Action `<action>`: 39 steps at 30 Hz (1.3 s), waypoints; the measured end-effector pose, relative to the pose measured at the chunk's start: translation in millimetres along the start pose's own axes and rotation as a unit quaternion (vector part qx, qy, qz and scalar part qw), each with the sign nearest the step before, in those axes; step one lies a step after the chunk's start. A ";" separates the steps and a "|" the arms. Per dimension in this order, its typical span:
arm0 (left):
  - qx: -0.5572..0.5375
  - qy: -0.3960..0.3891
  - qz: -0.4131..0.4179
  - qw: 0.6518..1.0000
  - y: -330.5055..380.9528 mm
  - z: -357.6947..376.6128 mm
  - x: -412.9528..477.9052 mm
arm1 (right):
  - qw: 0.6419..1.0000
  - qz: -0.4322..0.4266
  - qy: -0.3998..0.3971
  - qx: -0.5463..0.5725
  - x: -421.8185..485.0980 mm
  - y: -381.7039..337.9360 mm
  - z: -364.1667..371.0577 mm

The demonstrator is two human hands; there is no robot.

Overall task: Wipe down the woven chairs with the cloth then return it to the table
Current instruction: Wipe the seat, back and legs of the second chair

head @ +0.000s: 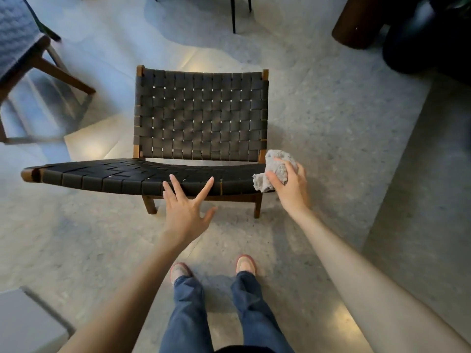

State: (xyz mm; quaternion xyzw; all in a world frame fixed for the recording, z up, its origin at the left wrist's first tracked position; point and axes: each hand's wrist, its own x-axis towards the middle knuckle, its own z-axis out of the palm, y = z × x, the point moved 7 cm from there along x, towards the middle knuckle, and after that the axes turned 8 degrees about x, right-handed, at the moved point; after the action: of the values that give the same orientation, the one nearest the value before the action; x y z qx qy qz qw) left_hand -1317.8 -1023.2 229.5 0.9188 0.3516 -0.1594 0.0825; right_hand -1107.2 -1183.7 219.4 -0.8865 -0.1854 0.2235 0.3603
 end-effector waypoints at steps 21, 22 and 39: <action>-0.016 0.040 -0.021 0.999 3.8 4.3 -3.5 | 0.993 -0.104 0.035 0.041 -32.3 -7.6 -14.5; -0.017 0.033 -0.019 0.999 5.1 3.5 -5.0 | 0.992 -0.108 0.047 0.048 -39.2 -9.4 -18.1; -0.201 0.088 0.226 0.949 20.2 -18.8 -70.8 | 0.993 -0.112 0.030 0.021 -165.2 -49.1 25.2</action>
State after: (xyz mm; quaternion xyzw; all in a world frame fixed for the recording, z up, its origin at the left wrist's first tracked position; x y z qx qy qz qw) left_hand -1349.5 -1077.0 272.7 0.9490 0.1649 0.0187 0.2679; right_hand -1266.2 -1217.6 282.1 -0.8587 -0.2674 0.1587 0.4073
